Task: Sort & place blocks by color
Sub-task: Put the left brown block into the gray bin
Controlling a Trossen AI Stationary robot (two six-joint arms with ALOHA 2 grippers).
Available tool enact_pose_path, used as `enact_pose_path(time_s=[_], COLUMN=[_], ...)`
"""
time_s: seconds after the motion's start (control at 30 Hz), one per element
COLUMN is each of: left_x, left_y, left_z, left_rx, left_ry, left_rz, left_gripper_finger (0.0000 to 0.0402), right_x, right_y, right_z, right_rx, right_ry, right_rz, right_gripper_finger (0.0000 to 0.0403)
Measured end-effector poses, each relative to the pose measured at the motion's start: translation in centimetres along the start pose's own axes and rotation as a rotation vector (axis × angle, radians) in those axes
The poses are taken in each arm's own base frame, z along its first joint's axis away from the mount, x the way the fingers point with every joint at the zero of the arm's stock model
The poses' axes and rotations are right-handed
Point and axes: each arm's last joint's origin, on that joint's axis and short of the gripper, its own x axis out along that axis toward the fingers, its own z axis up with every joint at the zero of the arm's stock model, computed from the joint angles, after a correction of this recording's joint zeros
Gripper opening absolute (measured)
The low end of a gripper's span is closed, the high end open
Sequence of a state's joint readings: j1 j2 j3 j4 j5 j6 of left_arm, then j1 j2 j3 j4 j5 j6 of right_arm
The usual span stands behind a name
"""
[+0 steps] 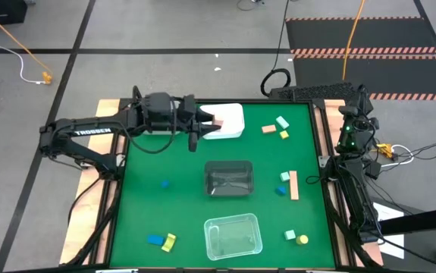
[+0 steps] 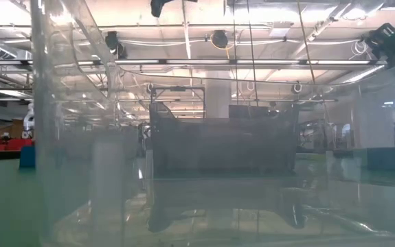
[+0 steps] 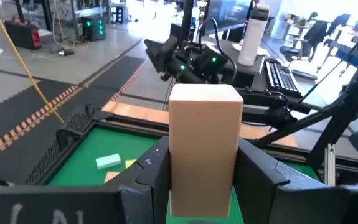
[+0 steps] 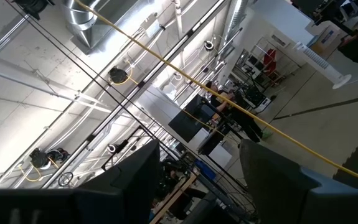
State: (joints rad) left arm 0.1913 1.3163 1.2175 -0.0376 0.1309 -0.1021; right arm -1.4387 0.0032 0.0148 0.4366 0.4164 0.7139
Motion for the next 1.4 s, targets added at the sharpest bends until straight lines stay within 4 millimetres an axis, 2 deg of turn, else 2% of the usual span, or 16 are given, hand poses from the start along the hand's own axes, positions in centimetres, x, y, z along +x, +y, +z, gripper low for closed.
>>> enact_pose_path(time_s=[0.23,0.33,0.7,0.93,1.03,1.23,1.4], left_x=[0.0,-0.1,-1.9,-4.2,-4.8,-5.8,-6.4], left_y=[0.1,0.8,5.4,7.5,8.2,10.2,11.6], left_z=[0.2,0.1,-2.9,-5.1,-6.7,-11.4,-15.5], left_rx=[0.001,-0.009,-0.130,-0.214,-0.278,-0.376,-0.445], left_ry=[-0.020,-0.007,0.250,0.451,0.498,0.565,0.530], left_rz=[0.003,0.074,0.736,1.006,1.074,1.194,1.242], left_gripper_finger=[0.0131,0.0131,0.0131,0.0131,0.0131,0.0131,0.0131], right_x=[0.0,0.0,0.0,0.0,0.0,0.0,0.0], right_y=[0.0,0.0,0.0,0.0,0.0,0.0,0.0], right_z=[0.0,0.0,0.0,0.0,0.0,0.0,0.0], right_rx=[0.000,0.000,0.000,0.000,0.000,0.000,0.000], right_ry=[0.000,0.000,-0.001,0.000,-0.001,-0.001,-0.001], right_rz=[0.000,0.000,-0.001,0.000,-0.001,-0.001,-0.001], right_gripper_finger=[0.0212,0.0212,0.0212,0.0212,0.0212,0.0212,0.0212])
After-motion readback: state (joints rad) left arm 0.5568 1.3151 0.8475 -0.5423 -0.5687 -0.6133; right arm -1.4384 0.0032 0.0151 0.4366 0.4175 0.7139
